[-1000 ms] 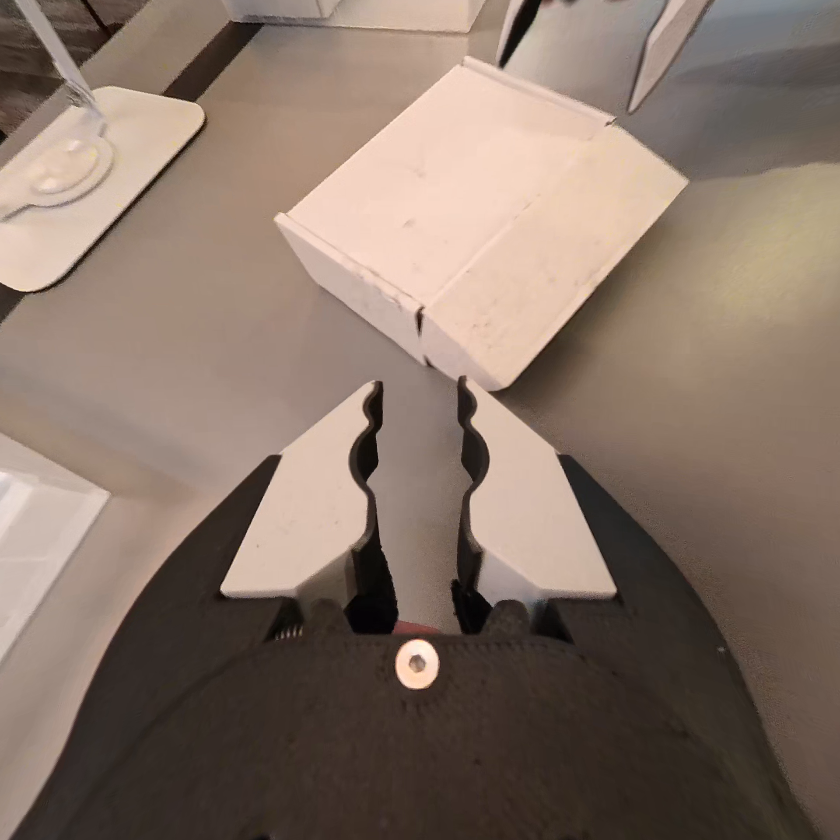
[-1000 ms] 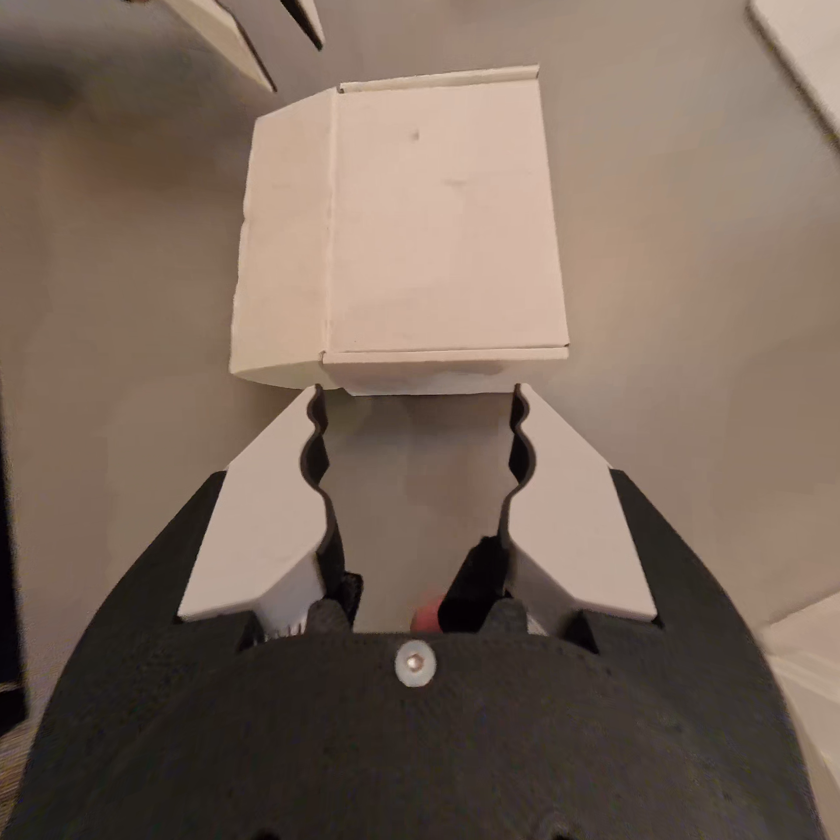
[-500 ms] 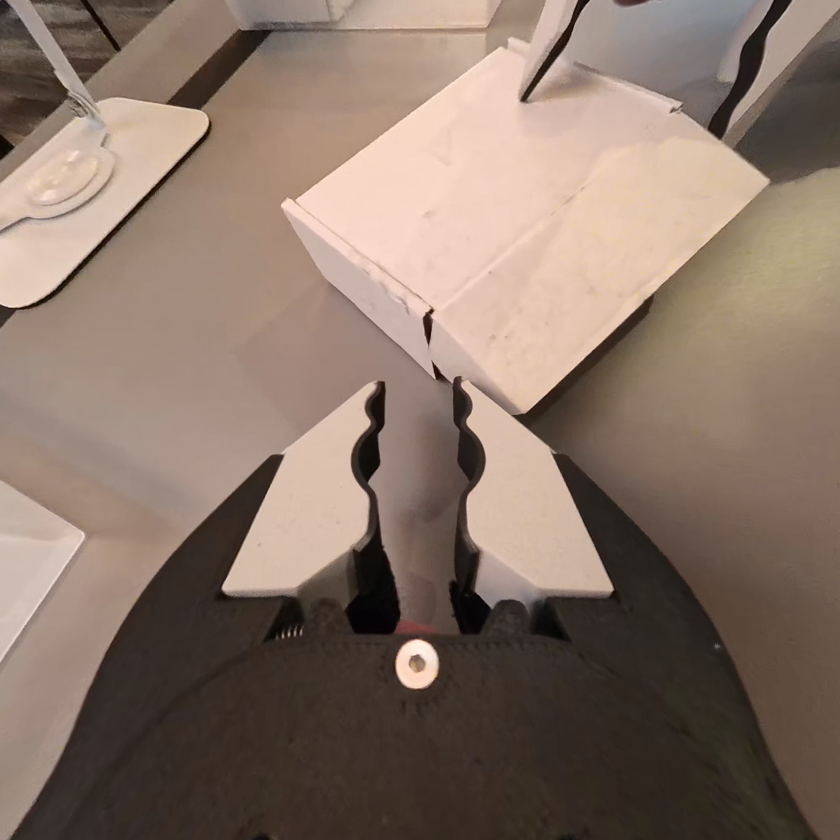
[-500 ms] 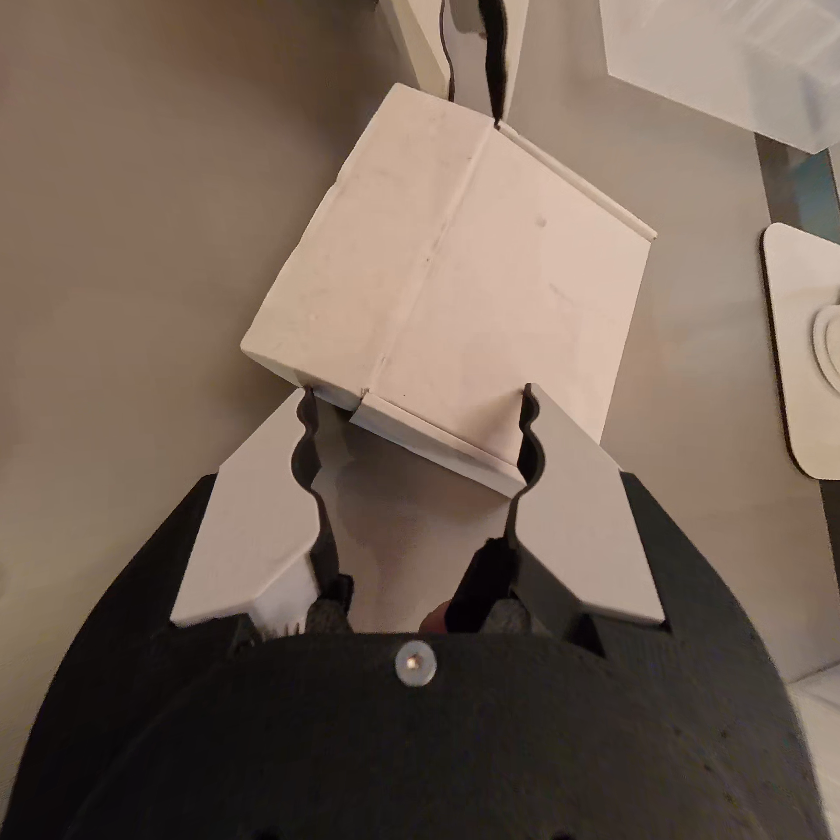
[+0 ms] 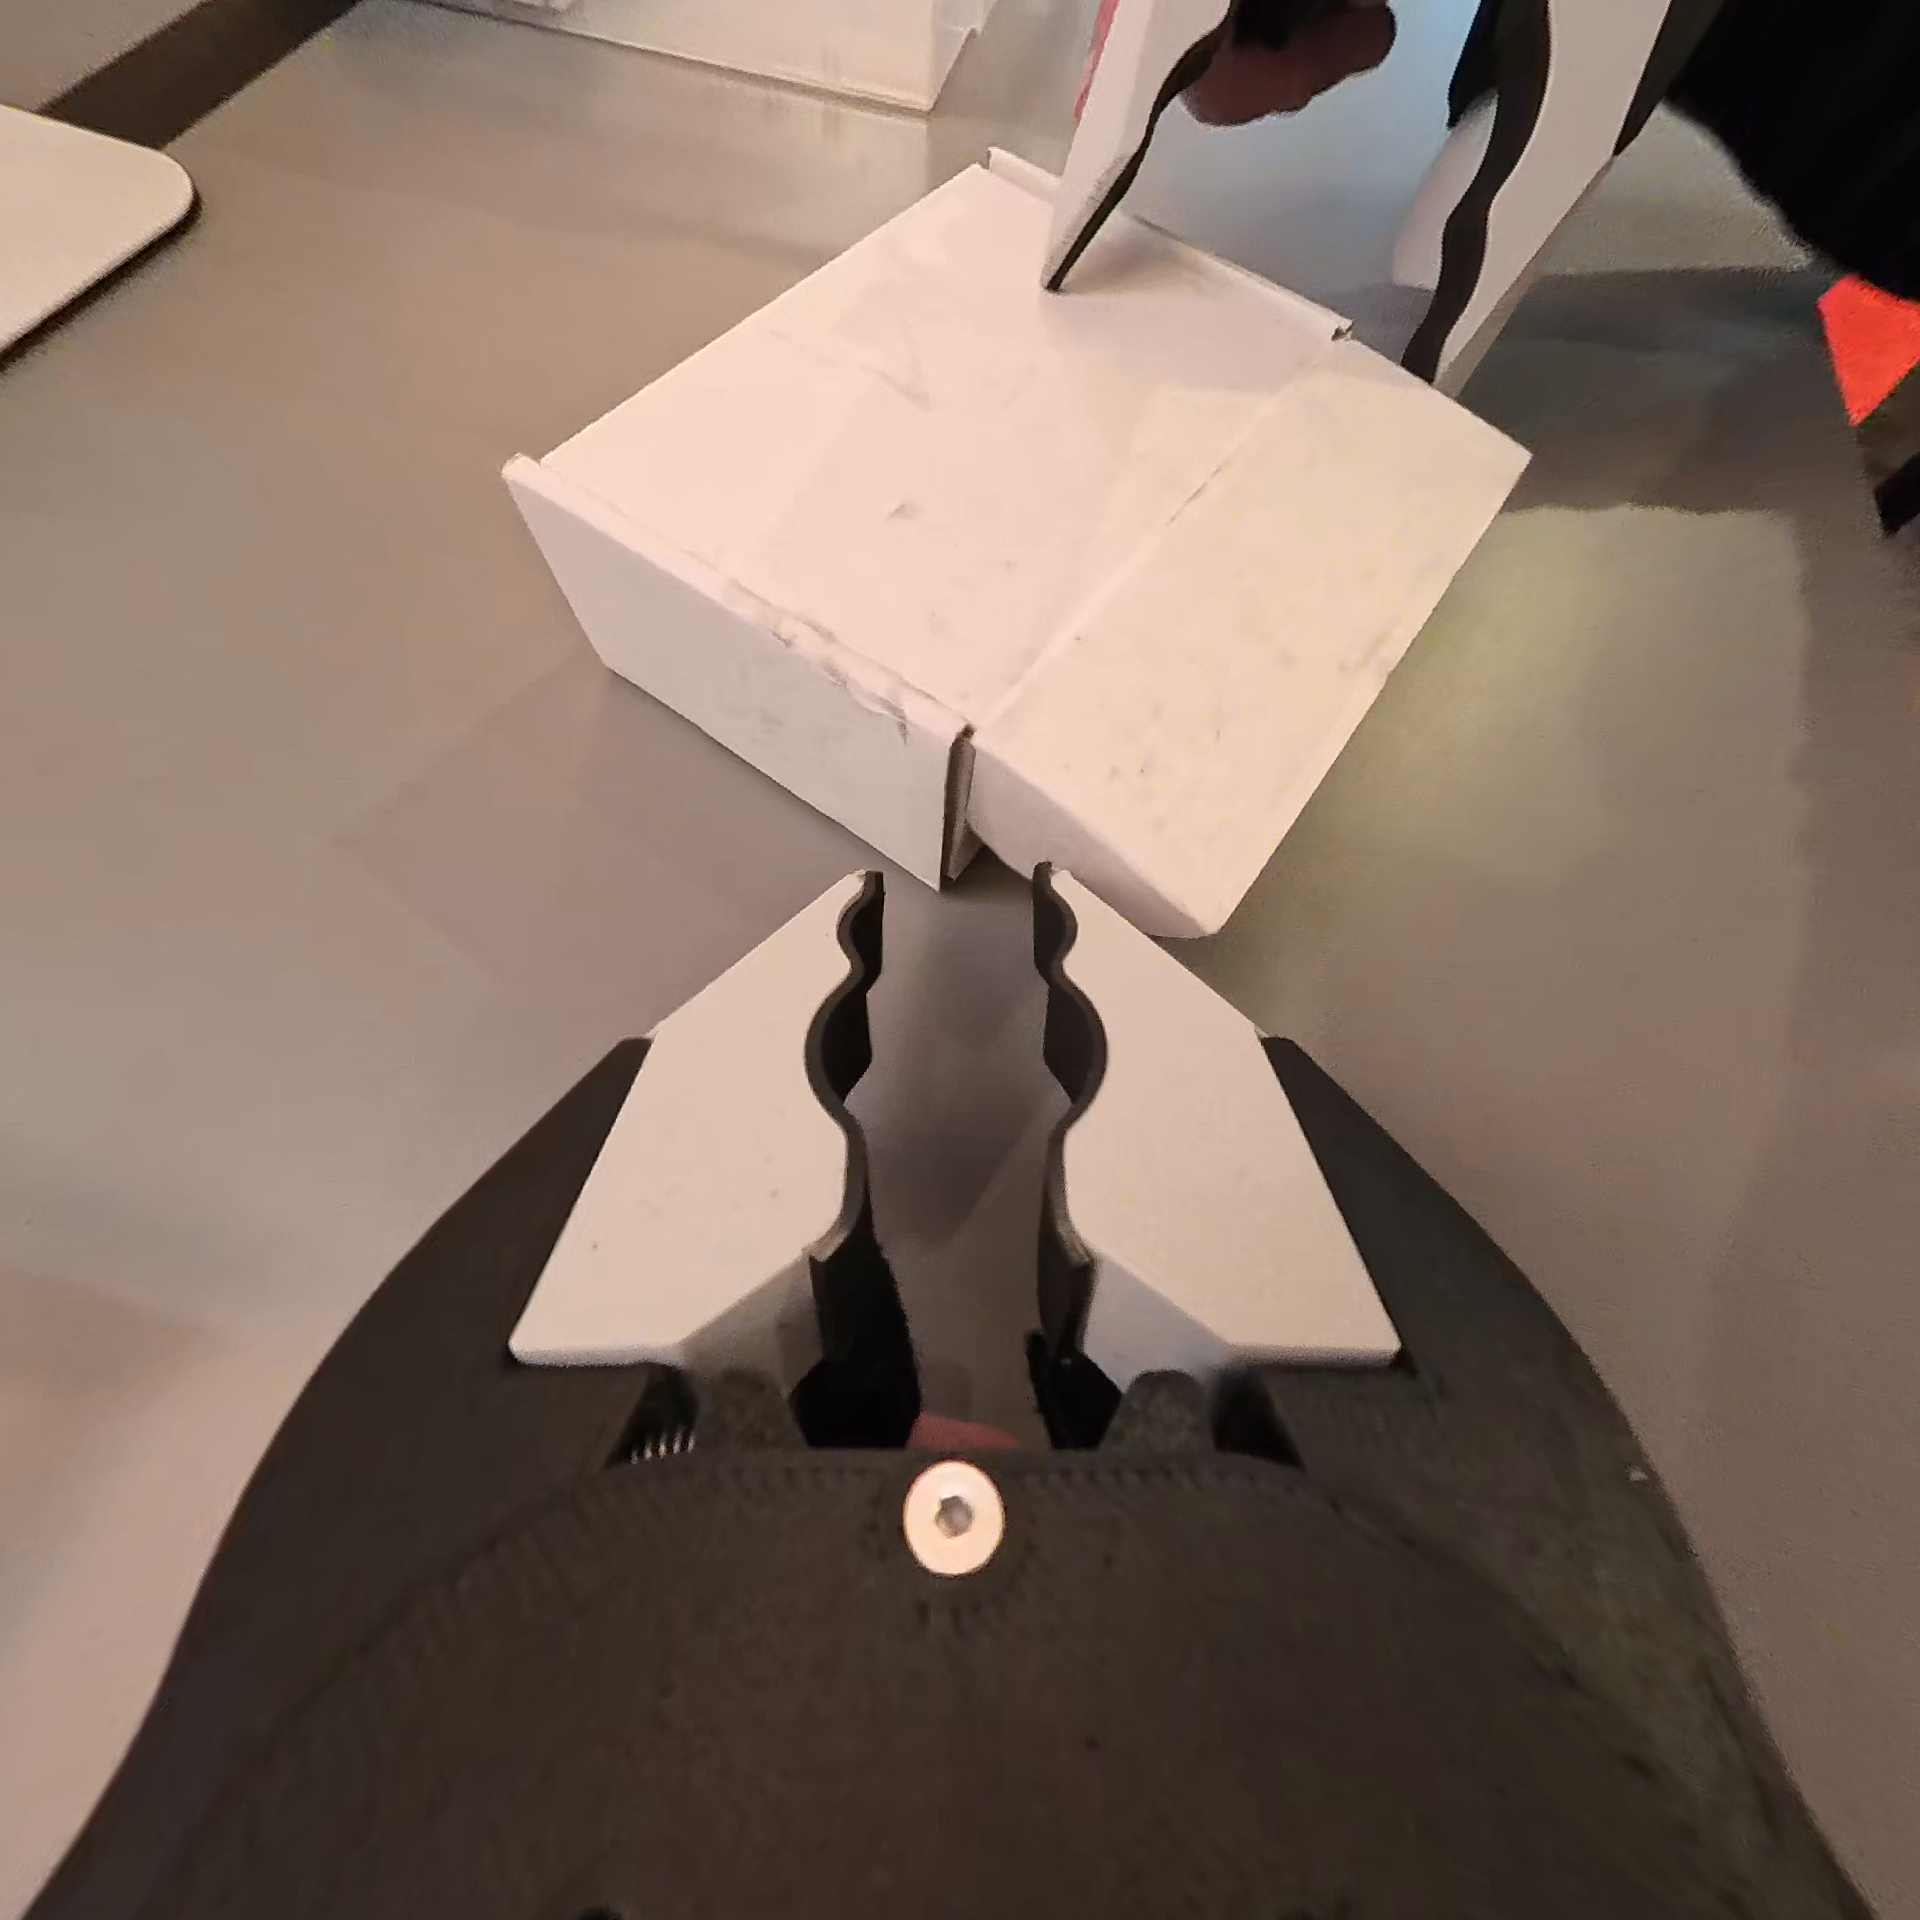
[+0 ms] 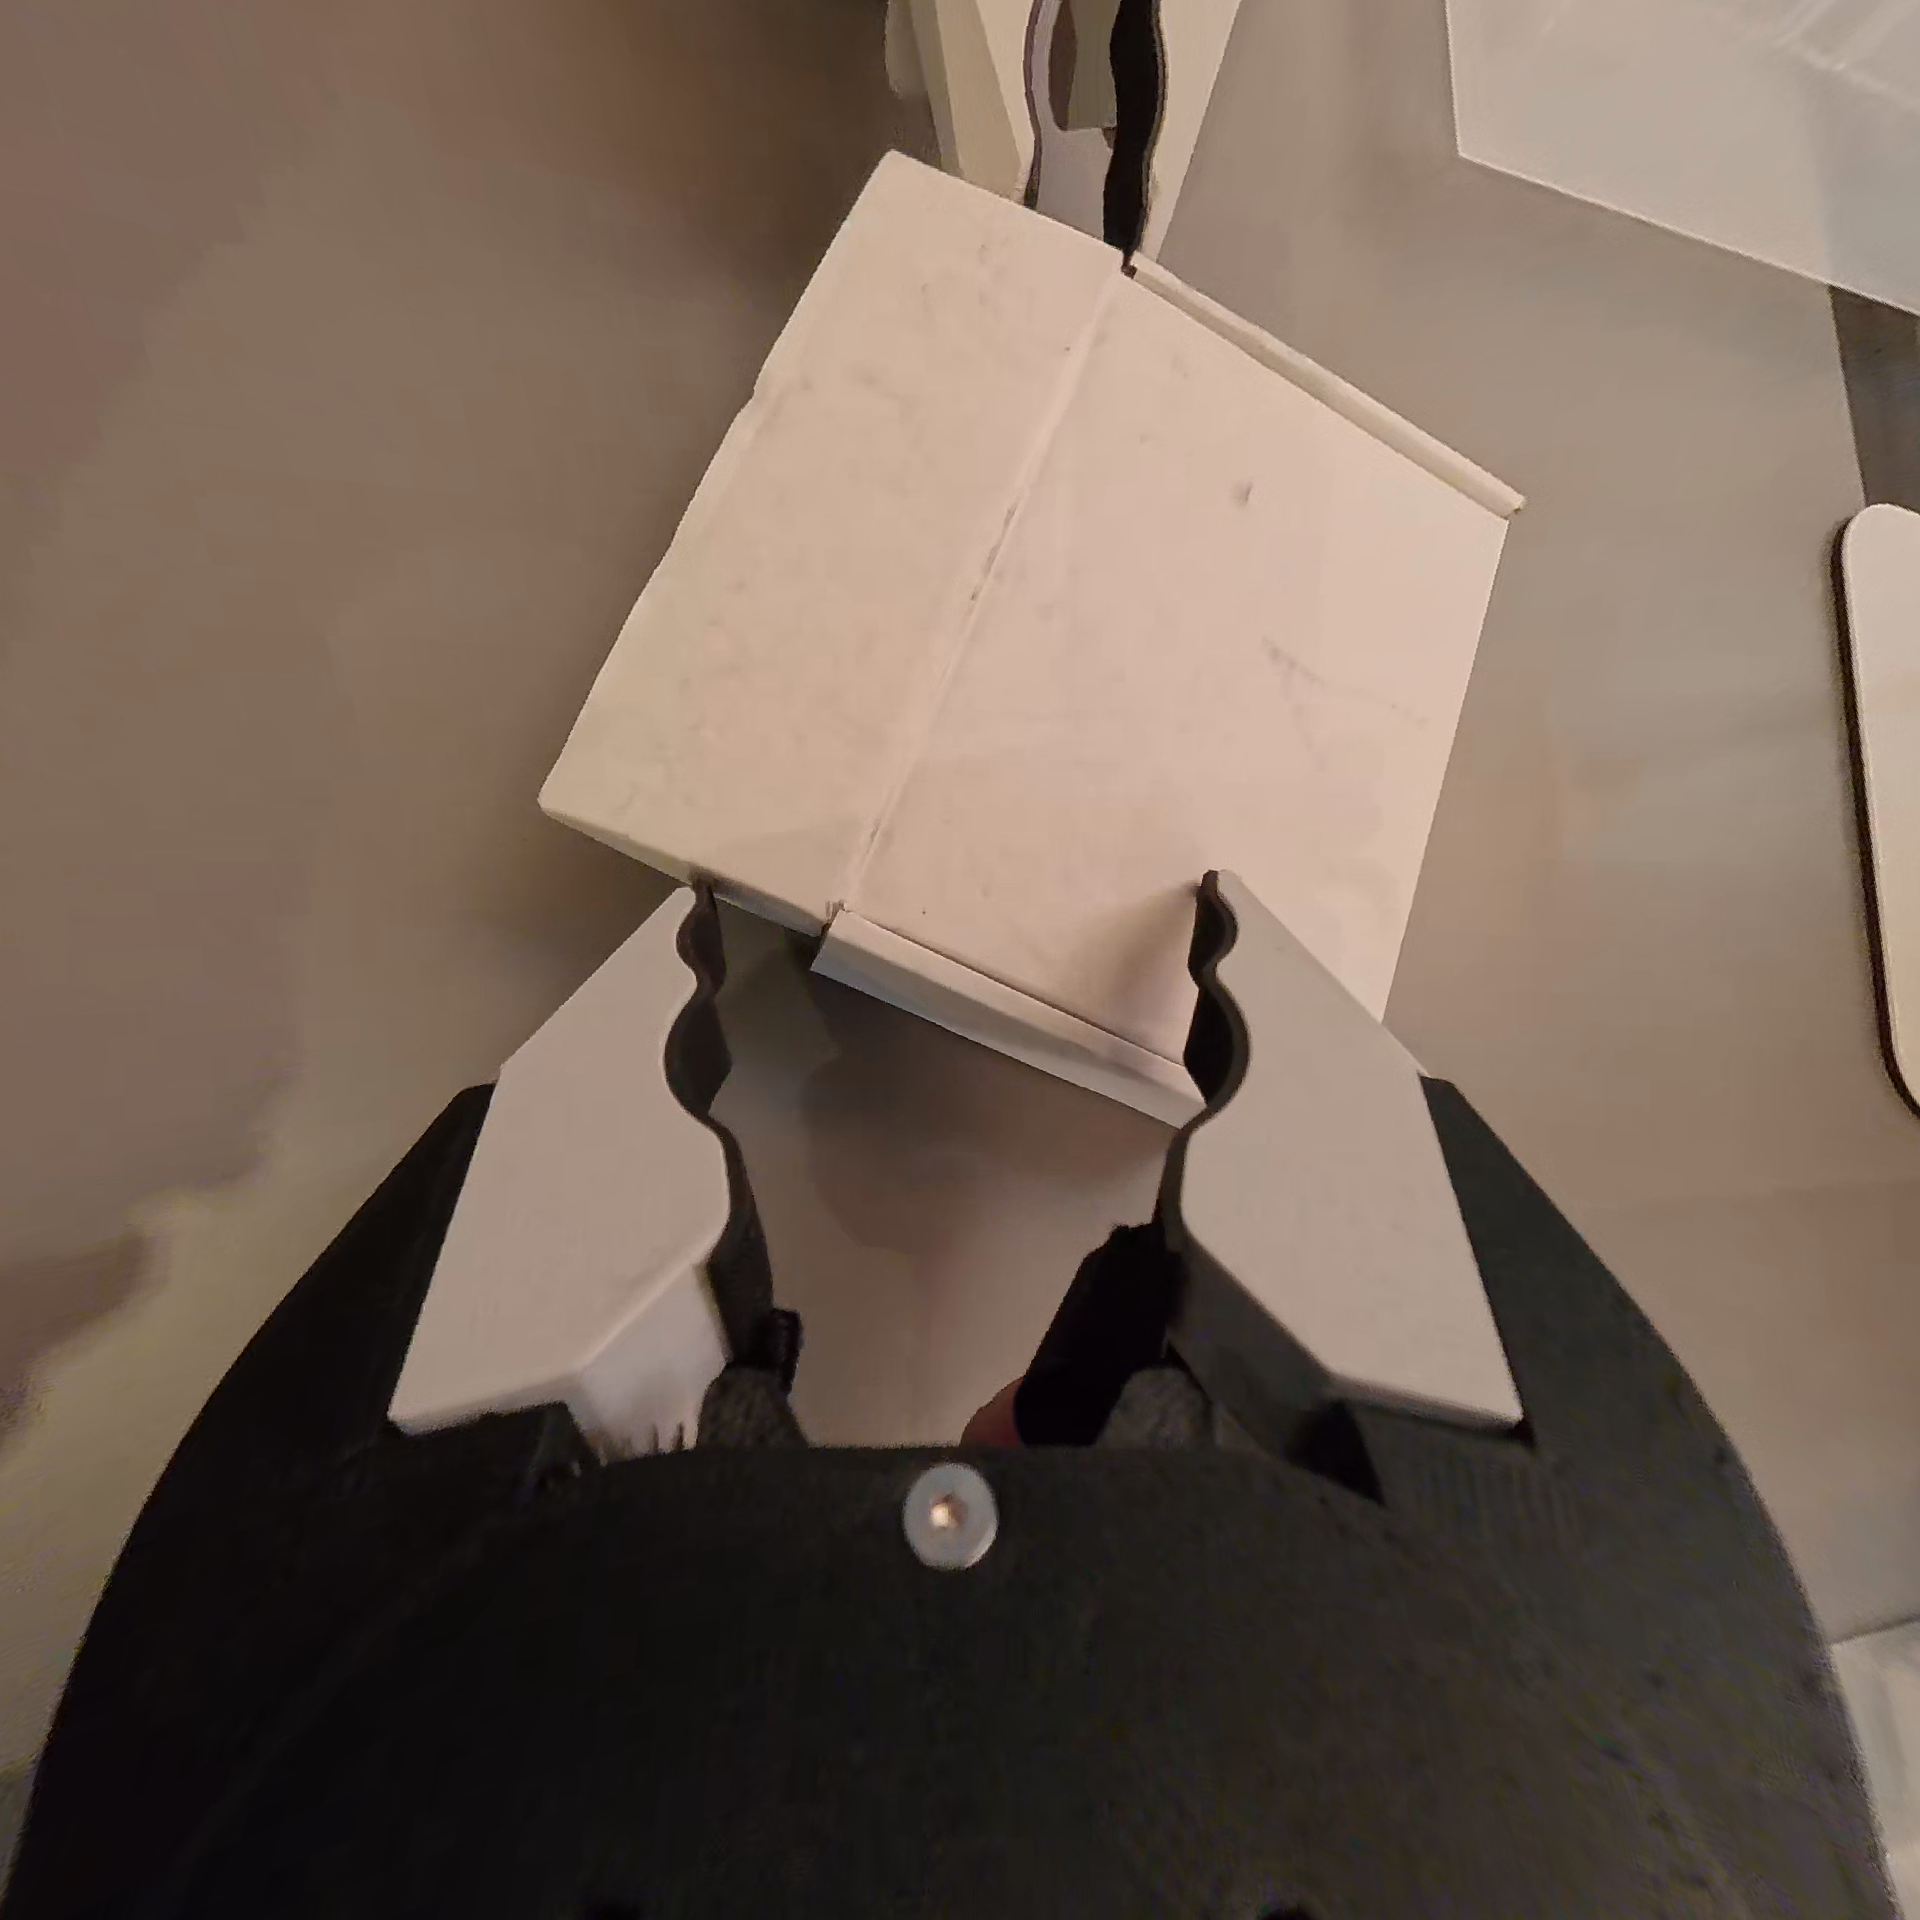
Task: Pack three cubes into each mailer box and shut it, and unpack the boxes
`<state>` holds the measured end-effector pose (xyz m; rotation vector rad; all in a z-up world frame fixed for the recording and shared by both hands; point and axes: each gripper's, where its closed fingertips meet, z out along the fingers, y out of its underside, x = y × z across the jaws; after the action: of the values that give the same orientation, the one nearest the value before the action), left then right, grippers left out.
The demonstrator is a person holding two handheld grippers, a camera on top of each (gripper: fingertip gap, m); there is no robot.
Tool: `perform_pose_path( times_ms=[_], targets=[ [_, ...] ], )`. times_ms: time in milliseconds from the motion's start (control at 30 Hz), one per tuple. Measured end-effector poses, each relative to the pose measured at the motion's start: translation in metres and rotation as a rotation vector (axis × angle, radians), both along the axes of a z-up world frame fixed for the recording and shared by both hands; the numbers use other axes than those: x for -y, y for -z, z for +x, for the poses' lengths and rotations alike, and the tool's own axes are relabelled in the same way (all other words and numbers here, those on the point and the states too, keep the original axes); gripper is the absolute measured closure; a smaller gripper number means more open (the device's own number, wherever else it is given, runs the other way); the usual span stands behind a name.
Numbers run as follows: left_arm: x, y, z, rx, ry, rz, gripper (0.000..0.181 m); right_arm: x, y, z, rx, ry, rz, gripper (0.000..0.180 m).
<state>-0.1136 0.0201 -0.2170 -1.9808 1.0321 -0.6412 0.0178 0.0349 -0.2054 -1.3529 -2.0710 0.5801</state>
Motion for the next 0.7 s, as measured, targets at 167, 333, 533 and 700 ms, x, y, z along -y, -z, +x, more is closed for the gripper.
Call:
perform_pose_path(
  times_ms=[167,333,533,700],
  targets=[
    [-0.012,0.012,-0.004,-0.161,-0.077,0.093,0.163,0.0,0.001,-0.003,-0.001,0.011,0.023,0.094],
    [-0.015,0.013,-0.018,-0.194,-0.106,0.116,0.159,-0.003,0.0,-0.003,-0.014,0.03,0.054,0.102],
    [-0.005,-0.045,-0.028,0.261,-0.056,-0.013,0.141,-0.004,0.0,-0.003,-0.01,0.023,0.057,0.104],
    [-0.003,-0.039,0.003,0.135,-0.084,0.069,0.138,-0.003,0.0,-0.003,-0.017,0.024,0.052,0.104]
  ],
)
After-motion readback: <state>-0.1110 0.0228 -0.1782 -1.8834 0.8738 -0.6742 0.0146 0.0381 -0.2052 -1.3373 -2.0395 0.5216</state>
